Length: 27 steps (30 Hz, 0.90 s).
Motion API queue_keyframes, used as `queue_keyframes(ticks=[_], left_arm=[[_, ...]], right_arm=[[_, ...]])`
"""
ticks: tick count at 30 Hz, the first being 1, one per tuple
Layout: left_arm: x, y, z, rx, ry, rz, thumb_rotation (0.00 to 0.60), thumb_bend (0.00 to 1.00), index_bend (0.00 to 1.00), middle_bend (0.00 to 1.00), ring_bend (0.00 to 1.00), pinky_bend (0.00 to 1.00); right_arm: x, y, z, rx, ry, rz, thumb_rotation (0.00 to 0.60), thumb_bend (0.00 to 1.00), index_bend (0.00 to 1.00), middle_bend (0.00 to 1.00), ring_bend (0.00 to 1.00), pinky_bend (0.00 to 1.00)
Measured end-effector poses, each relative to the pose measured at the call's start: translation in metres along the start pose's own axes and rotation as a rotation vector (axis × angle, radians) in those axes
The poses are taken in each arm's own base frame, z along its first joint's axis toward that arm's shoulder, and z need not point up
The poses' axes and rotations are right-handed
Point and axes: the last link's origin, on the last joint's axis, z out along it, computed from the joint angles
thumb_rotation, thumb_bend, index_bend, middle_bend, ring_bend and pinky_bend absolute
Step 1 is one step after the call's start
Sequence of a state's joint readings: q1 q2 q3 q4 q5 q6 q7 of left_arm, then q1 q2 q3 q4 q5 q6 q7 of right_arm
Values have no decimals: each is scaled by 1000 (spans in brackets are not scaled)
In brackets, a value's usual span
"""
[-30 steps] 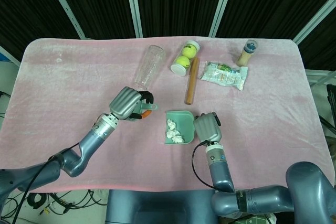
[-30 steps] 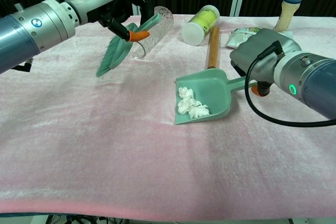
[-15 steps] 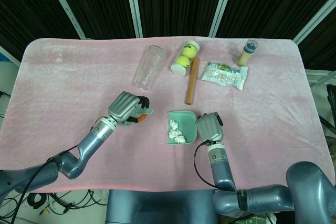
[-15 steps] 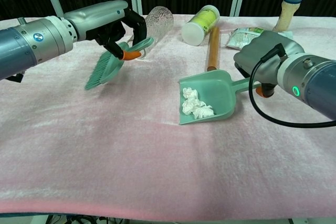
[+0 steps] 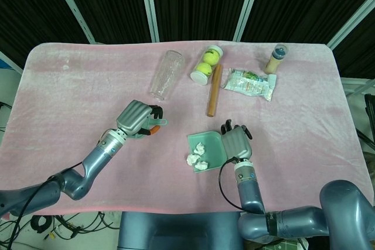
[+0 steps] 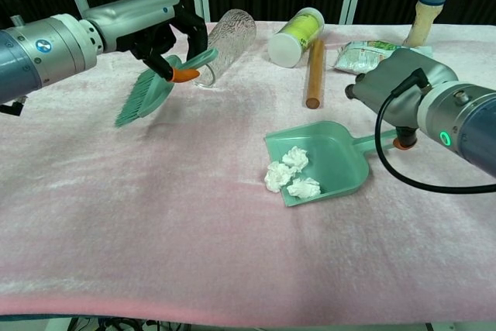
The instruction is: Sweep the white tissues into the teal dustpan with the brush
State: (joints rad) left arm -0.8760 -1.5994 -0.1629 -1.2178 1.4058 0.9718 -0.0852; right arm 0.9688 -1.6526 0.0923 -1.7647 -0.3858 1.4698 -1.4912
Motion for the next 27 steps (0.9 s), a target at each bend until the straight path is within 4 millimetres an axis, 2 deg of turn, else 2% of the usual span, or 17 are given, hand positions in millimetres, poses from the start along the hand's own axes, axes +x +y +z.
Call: queue_keyframes(ticks=[4,20,22,27], left_arm=[[-1,-1,-3,3,-10,10,600,497,741,817,859,954],[-16,-6,-18,3,-105,161,600,479,709,794,858,954],[-18,-6,-18,11,-112,169,600,434,678,767,848,953],[-23,-6,-17,35,-130,192,600,217,540,593,800,920]], right_arm=[[-1,2,-1,-8,-3,5,600,141,6,1,375,558],[-3,25,-6,-36,14,42,600,141,3,0,375,556],[-3,27,-6,-38,12,44,600,141,3,0,375,556],[-5,30,-7,-37,10,46,600,141,3,0,375,556]])
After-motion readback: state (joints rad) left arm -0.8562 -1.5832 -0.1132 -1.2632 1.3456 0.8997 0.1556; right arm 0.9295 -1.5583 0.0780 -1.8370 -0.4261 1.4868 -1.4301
